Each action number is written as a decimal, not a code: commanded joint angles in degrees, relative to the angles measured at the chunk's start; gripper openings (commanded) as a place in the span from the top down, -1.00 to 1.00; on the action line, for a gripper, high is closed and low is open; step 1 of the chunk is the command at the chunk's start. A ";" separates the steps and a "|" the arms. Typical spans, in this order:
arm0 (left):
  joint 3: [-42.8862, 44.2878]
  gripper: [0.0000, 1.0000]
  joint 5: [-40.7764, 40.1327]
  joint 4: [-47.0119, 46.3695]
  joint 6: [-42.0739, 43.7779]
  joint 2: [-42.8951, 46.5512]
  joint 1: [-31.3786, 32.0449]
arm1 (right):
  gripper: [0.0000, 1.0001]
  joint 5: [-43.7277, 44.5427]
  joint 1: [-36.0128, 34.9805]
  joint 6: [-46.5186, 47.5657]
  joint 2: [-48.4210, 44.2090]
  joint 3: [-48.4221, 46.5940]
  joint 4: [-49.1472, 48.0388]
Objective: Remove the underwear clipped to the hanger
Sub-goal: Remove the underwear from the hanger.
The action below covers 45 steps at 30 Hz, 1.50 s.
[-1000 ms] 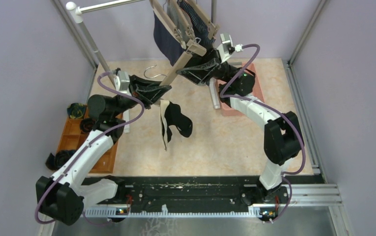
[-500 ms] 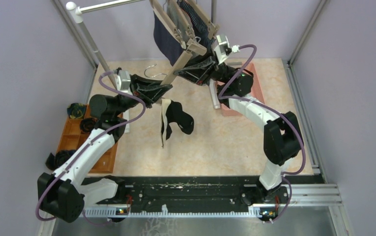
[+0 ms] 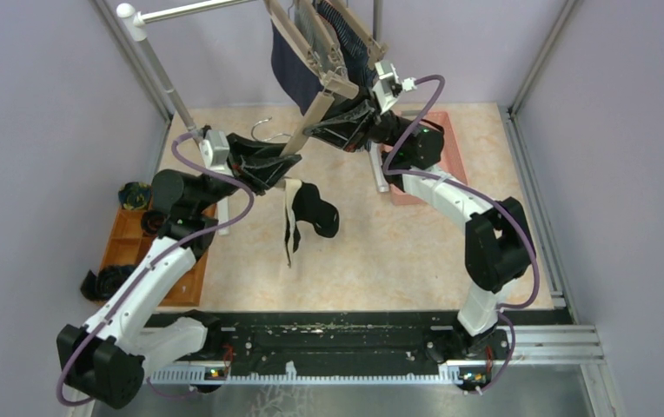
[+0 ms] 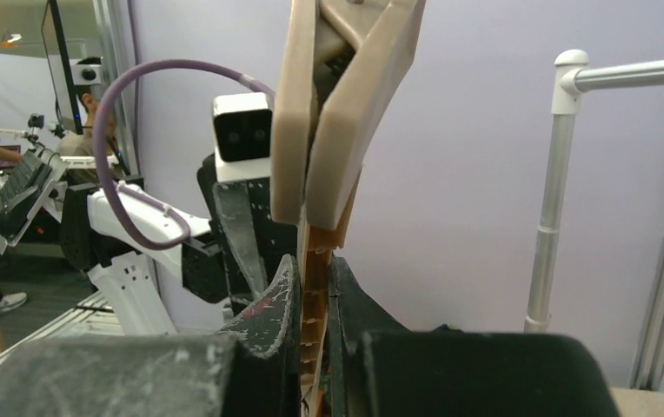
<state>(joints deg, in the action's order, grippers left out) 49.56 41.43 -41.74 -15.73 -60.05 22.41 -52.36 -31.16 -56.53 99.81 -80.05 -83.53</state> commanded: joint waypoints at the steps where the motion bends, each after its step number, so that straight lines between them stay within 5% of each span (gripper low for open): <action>1: 0.46 0.19 -2.36 6.34 6.87 4.46 0.61 | 1.00 -0.01 -0.49 0.61 -2.20 -3.19 -0.79; 16: -1.49 0.03 -12.79 23.06 14.76 9.23 0.47 | 1.00 2.15 2.64 -0.89 -4.54 -2.12 -3.47; 38: -2.62 0.12 -8.48 26.03 15.77 10.52 0.48 | 1.00 2.51 4.52 -0.47 -4.57 -3.75 -1.75; 40: -2.73 0.03 -10.58 25.84 15.18 10.56 0.44 | 1.00 2.51 4.53 -1.07 -4.61 -3.88 -2.33; 43: -2.73 -0.36 -16.26 25.42 12.79 10.93 0.44 | 1.00 2.60 4.53 -1.64 -4.62 -3.83 -2.70; 45: -2.68 -0.38 -16.70 25.35 13.33 11.21 0.43 | 1.00 2.64 4.52 -1.58 -4.55 -3.82 -2.82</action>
<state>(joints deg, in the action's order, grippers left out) 47.27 29.02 -16.21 -1.21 -49.60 22.79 -52.34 -27.18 -57.19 98.63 -80.07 -82.76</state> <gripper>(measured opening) 0.677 0.065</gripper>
